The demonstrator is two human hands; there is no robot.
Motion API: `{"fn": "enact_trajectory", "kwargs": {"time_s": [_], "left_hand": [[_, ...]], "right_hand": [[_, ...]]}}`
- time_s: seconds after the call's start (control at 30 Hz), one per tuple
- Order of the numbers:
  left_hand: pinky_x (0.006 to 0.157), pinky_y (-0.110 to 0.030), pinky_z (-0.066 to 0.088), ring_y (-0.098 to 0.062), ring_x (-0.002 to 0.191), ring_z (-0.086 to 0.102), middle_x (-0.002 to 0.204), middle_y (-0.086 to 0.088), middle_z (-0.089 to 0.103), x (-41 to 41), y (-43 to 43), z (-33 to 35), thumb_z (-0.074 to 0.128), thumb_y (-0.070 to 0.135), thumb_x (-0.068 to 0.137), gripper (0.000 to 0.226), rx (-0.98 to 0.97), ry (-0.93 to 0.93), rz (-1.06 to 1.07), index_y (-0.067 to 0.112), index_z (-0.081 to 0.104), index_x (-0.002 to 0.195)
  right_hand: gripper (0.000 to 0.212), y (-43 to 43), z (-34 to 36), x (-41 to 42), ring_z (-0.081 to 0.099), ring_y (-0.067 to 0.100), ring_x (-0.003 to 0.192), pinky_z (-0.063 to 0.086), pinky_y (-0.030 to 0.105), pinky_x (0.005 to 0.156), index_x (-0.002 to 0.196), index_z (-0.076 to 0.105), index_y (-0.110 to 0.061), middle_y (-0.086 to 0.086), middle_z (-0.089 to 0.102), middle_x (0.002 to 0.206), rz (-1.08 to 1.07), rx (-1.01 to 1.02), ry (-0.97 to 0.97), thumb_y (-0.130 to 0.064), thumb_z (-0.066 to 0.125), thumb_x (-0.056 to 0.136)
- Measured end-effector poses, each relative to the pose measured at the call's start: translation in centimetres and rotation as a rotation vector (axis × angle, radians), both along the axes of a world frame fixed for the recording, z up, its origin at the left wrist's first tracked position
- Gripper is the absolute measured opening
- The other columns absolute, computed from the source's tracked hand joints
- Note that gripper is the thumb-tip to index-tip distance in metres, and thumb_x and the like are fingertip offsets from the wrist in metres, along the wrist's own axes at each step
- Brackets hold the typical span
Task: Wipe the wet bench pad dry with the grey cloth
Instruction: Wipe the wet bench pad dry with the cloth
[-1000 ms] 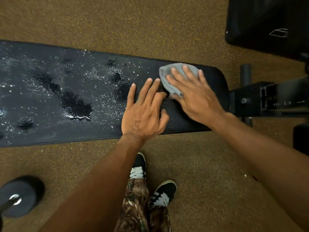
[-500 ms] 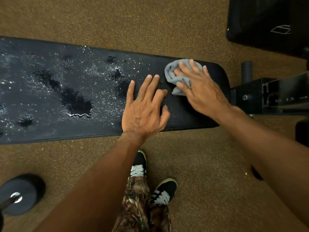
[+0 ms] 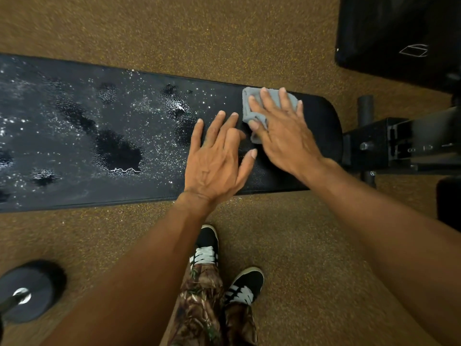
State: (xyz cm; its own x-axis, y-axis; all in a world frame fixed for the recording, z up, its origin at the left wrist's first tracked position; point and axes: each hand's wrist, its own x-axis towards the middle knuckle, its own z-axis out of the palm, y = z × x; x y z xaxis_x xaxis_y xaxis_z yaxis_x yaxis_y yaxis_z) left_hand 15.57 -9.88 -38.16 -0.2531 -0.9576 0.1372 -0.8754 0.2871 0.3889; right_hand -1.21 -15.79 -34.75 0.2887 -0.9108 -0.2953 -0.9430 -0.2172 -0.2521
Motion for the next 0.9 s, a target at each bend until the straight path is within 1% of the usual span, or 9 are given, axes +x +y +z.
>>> {"fn": "enact_trajectory", "kwargs": {"time_s": [0.07, 0.17, 0.23, 0.37, 0.47, 0.6, 0.7, 0.8, 0.9], "left_hand": [[0.121, -0.060, 0.021, -0.032, 0.150, 0.035, 0.154, -0.009, 0.050, 0.4, -0.1, 0.4, 0.038, 0.048, 0.101, 0.046, 0.021, -0.026, 0.025, 0.014, 0.060, 0.123], [0.122, -0.059, 0.022, -0.034, 0.149, 0.035, 0.154, -0.010, 0.050, 1.3, 0.0, 1.0, 0.038, 0.045, 0.102, 0.042, 0.018, -0.025, 0.027, 0.012, 0.060, 0.117], [0.121, -0.059, 0.023, -0.034, 0.149, 0.036, 0.153, -0.010, 0.050, 1.9, 0.1, 1.2, 0.038, 0.043, 0.102, 0.041, 0.007, -0.013, 0.024, 0.012, 0.060, 0.117], [0.121, -0.060, 0.022, -0.034, 0.149, 0.036, 0.154, -0.009, 0.049, 2.6, 0.5, 1.0, 0.037, 0.047, 0.104, 0.045, -0.013, -0.053, 0.001, 0.017, 0.058, 0.130], [0.121, -0.061, 0.021, -0.033, 0.149, 0.035, 0.154, -0.007, 0.049, 3.6, 0.5, 0.4, 0.034, 0.051, 0.105, 0.049, 0.006, -0.095, 0.006, 0.018, 0.055, 0.135], [0.122, -0.061, 0.018, -0.033, 0.151, 0.031, 0.157, -0.004, 0.046, 3.7, 0.6, 0.3, 0.027, 0.053, 0.106, 0.053, 0.049, -0.115, -0.002, 0.020, 0.051, 0.139], [0.124, -0.058, 0.016, -0.031, 0.151, 0.030, 0.157, -0.002, 0.047, 3.6, 0.6, 0.4, 0.026, 0.053, 0.105, 0.053, 0.058, -0.097, 0.018, 0.021, 0.051, 0.140], [0.124, -0.057, 0.016, -0.030, 0.152, 0.029, 0.157, 0.000, 0.047, 3.5, 0.6, 0.3, 0.026, 0.054, 0.105, 0.054, 0.055, -0.108, 0.026, 0.022, 0.048, 0.142], [0.124, -0.057, 0.018, -0.030, 0.152, 0.031, 0.156, -0.001, 0.048, 3.4, 0.8, 0.2, 0.027, 0.055, 0.104, 0.055, 0.048, -0.098, 0.028, 0.021, 0.047, 0.143]], "right_hand": [[0.056, 1.2, -0.3, 0.9, -0.003, 0.032, 0.153, -0.004, 0.054, 0.121, 0.157, 0.021, -0.024, 0.000, 0.014, 0.166, 0.044, -0.005, -0.026, -0.047, 0.022, 0.105], [0.063, 2.8, -0.1, -1.0, -0.003, 0.022, 0.153, -0.004, 0.048, 0.121, 0.156, 0.025, -0.025, -0.003, 0.017, 0.165, 0.141, 0.019, -0.055, -0.053, 0.017, 0.099], [0.064, 2.4, 0.2, -2.3, -0.005, 0.017, 0.153, -0.004, 0.047, 0.123, 0.156, 0.023, -0.026, -0.005, 0.014, 0.165, 0.131, 0.042, -0.057, -0.055, 0.016, 0.099], [0.055, 1.2, -0.2, 0.1, -0.006, 0.026, 0.153, -0.005, 0.051, 0.123, 0.157, 0.020, -0.024, -0.002, 0.009, 0.167, -0.028, 0.018, -0.061, -0.045, 0.024, 0.106], [0.058, 2.1, -0.6, 2.8, -0.005, 0.031, 0.153, -0.007, 0.050, 0.120, 0.157, 0.022, -0.021, 0.002, 0.013, 0.166, -0.007, -0.010, -0.082, -0.048, 0.022, 0.105], [0.061, 4.4, -0.4, -0.3, -0.002, 0.022, 0.153, -0.001, 0.047, 0.123, 0.155, 0.024, -0.021, -0.001, 0.019, 0.165, 0.173, -0.012, -0.063, -0.050, 0.020, 0.102], [0.059, 4.2, 0.2, -2.3, -0.006, 0.016, 0.153, 0.000, 0.049, 0.124, 0.156, 0.019, -0.024, -0.006, 0.011, 0.165, 0.120, 0.053, -0.039, -0.052, 0.021, 0.103], [0.056, 3.0, 0.0, 0.2, -0.005, 0.025, 0.154, -0.002, 0.051, 0.124, 0.157, 0.021, -0.021, -0.001, 0.010, 0.166, -0.023, 0.034, -0.070, -0.045, 0.024, 0.106], [0.059, 3.9, -0.6, 2.7, -0.001, 0.032, 0.153, -0.001, 0.053, 0.122, 0.156, 0.024, -0.018, 0.004, 0.017, 0.165, 0.008, -0.023, -0.084, -0.047, 0.022, 0.104]]}}
